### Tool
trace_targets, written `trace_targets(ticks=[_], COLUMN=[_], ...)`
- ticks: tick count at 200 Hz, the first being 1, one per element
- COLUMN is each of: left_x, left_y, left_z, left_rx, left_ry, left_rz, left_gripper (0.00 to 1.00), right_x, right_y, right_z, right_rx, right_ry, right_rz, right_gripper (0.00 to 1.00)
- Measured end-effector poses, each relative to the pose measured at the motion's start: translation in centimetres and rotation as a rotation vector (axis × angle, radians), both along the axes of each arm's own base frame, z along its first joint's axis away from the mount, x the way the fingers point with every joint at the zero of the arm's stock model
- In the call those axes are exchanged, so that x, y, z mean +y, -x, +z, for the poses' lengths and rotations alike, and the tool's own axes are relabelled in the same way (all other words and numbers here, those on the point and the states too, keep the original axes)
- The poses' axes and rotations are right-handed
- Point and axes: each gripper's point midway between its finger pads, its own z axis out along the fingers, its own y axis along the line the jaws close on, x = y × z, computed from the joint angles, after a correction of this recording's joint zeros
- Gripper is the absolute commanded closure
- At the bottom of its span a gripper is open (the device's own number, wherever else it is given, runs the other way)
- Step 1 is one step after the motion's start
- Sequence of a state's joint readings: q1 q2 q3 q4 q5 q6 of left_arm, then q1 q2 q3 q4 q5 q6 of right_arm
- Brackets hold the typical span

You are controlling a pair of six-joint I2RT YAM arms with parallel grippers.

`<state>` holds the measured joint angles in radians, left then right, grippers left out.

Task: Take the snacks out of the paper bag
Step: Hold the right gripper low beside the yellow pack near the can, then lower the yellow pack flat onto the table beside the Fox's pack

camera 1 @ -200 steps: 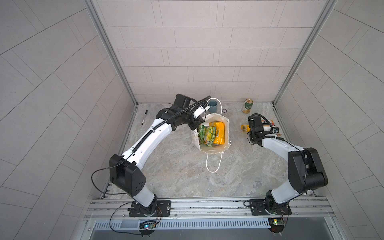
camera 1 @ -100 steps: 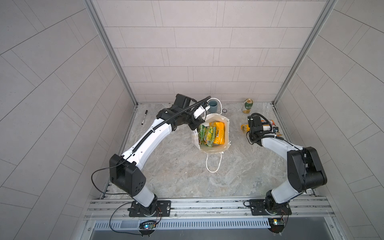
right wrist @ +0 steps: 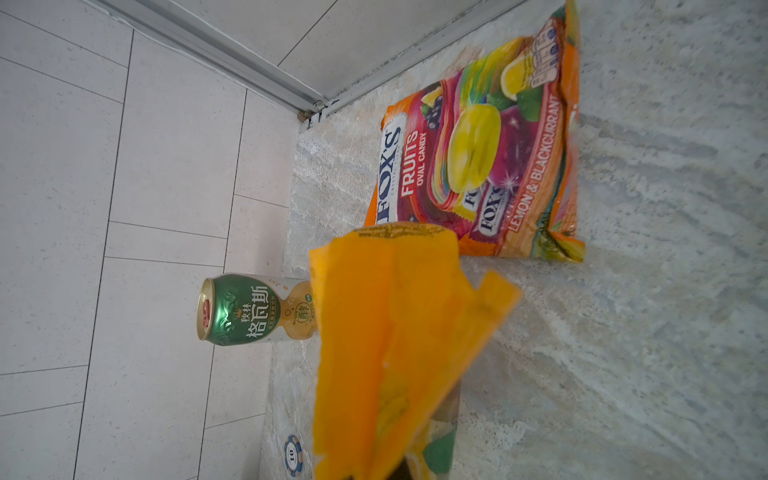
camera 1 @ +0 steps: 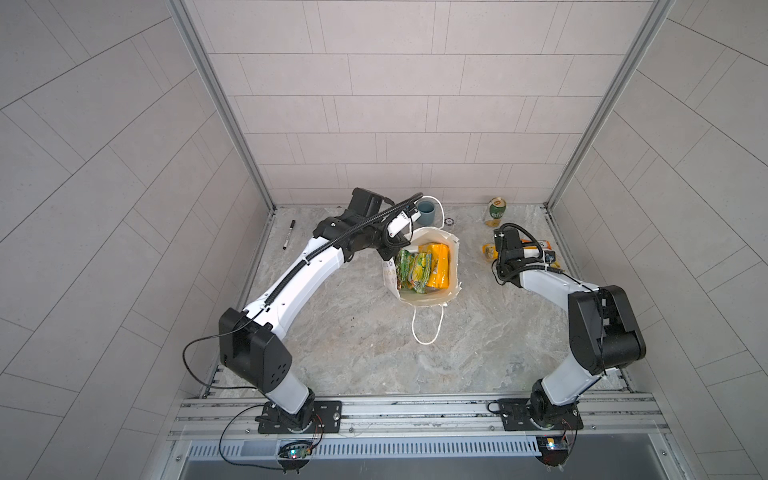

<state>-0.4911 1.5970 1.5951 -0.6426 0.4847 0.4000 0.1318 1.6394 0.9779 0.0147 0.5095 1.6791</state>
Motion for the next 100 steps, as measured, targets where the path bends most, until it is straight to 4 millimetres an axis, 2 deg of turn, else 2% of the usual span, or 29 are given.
trace_targets(ticks=[45,100], left_x=[0.01,0.00], left_y=[-0.01,-0.01], left_z=[0.00,-0.01], left_rx=[0.000,0.000], left_ry=[0.000,-0.001], left_rz=[0.001,0.001], left_gripper=[1.00,1.00], right_x=[-0.57,-0.06], right_y=[-0.31,-0.18], right_z=[0.24,0.28], right_rx=[-0.016,-0.011], right_ry=[0.002,0.023], right_rz=[-0.007,0.014], right_gripper=[1.00,1.00])
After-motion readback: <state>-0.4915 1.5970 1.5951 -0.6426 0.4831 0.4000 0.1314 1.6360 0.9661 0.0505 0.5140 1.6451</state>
